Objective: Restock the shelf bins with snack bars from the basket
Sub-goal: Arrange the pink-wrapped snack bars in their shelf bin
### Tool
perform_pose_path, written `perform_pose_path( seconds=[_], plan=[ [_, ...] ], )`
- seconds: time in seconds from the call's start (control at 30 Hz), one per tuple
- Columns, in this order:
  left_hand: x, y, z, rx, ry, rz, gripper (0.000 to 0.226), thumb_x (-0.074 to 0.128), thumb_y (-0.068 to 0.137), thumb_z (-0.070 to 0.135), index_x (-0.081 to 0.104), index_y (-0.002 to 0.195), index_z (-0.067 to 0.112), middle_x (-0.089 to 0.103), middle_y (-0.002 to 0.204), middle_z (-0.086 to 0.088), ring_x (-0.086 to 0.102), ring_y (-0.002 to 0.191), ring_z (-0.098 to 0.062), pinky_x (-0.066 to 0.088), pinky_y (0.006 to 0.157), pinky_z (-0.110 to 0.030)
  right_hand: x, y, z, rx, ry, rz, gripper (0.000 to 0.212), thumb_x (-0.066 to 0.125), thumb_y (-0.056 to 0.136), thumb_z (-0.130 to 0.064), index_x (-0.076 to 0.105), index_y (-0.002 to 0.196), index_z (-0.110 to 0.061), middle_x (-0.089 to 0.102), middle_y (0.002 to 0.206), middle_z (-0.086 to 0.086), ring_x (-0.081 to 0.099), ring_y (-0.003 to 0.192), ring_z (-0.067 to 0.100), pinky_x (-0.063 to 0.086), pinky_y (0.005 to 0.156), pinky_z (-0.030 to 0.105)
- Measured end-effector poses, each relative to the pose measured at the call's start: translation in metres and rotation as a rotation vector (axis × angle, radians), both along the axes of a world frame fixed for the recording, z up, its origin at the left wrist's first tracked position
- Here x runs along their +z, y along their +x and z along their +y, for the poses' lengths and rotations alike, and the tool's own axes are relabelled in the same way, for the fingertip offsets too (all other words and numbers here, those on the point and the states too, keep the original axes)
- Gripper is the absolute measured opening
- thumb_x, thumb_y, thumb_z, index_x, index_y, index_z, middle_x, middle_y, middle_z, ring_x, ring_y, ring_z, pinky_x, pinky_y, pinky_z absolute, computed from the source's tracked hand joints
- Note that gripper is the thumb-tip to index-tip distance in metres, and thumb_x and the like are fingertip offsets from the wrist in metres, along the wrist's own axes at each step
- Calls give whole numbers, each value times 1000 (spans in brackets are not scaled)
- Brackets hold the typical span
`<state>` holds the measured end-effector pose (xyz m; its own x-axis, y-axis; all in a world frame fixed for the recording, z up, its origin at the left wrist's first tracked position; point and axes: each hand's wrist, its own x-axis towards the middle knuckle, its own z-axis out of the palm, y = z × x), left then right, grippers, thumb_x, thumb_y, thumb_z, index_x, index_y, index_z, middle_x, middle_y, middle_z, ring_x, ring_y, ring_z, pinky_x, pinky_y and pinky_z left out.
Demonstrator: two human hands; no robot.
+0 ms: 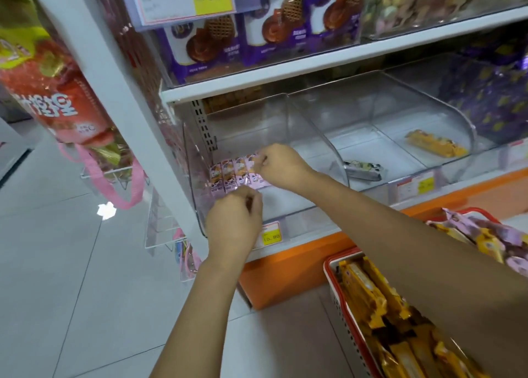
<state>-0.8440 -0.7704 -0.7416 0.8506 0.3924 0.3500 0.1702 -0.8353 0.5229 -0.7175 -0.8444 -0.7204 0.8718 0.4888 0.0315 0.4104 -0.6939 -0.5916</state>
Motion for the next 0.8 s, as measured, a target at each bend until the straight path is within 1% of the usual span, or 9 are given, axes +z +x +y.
perform_pose_path(
  seconds=[0.13,0.2,0.27,0.4,0.5,0.53,0.6,0.67,0.8],
  plan=[
    [10,-14,-36,-178,-146,-186,33,50,90,41,57,68,17,57,56,3,55,57,-15,41,55,-30,12,-47,-87,-22,107,-168,40,60,91,-30,52,59,-7,54,61,11,52,68,27,42,64,36],
    [7,-22,-60,-320,-140,-111,36,49,88,44,55,65,16,50,51,4,50,53,-12,38,55,-29,6,-67,-138,-61,101,-178,39,61,91,-29,51,57,-13,48,56,4,48,62,21,34,60,33],
    [-4,-27,-85,-454,-52,16,34,54,88,42,52,65,17,47,51,7,50,54,-11,35,55,-27,-10,-77,-190,-130,62,-146,33,62,91,-26,58,65,-6,51,59,6,47,61,19,27,57,30],
    [-32,-28,-131,-616,-61,264,25,48,82,45,57,71,24,65,67,6,64,70,-15,50,67,-34,-55,-73,-294,-387,-37,-37,29,64,89,-23,52,63,-16,53,65,4,56,71,24,34,62,34],
    [-52,-20,-161,-643,-166,367,17,53,84,37,65,84,24,69,79,3,66,79,-17,51,75,-35,-73,-80,-362,-592,-59,23,15,68,86,-22,65,84,-7,66,91,22,63,93,36,45,77,40],
    [-58,-18,-172,-651,-156,383,15,57,87,31,67,93,22,69,88,2,66,87,-18,50,79,-32,-81,-85,-382,-662,-117,53,21,70,85,-25,64,95,-7,64,102,25,60,100,38,45,83,41],
    [-68,-11,-193,-675,-72,413,27,60,90,26,63,116,18,65,114,-1,60,108,-19,41,88,-25,-96,-95,-412,-778,-263,157,58,72,83,-38,54,122,0,56,119,27,52,113,40,41,93,41],
    [-77,-6,-210,-715,17,466,44,57,93,29,50,135,19,51,138,-3,46,128,-18,33,97,-22,-111,-103,-430,-860,-298,247,84,72,78,-51,41,133,3,50,128,27,48,119,40,38,98,41],
    [-91,4,-238,-827,127,577,66,51,95,36,20,151,18,15,159,-1,12,146,-14,13,115,-25,-135,-114,-435,-787,-200,221,89,81,70,-45,41,134,3,52,123,28,50,116,42,40,90,42]
  ],
)
